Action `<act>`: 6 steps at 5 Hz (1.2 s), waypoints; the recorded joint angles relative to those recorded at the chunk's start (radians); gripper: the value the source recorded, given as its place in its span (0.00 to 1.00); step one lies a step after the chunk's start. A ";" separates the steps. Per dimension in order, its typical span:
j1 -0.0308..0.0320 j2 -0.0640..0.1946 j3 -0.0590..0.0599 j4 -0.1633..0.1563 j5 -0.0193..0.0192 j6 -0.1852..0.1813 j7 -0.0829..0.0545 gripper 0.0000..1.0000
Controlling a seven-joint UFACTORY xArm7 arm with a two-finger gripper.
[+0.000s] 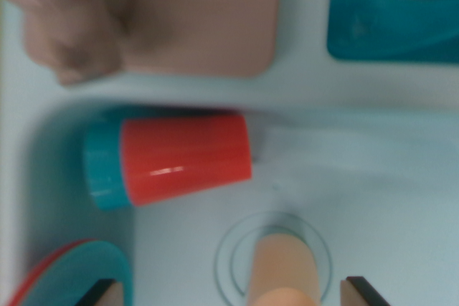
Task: Pick detergent from the sink
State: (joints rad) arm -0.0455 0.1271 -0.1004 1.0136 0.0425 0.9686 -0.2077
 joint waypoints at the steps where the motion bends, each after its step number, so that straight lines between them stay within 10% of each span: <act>1: -0.0044 0.008 -0.005 -0.031 0.0011 -0.033 -0.015 0.00; 6: -0.0108 0.020 -0.012 -0.076 0.0028 -0.082 -0.036 0.00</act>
State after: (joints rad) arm -0.0563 0.1474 -0.1128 0.9378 0.0453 0.8870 -0.2439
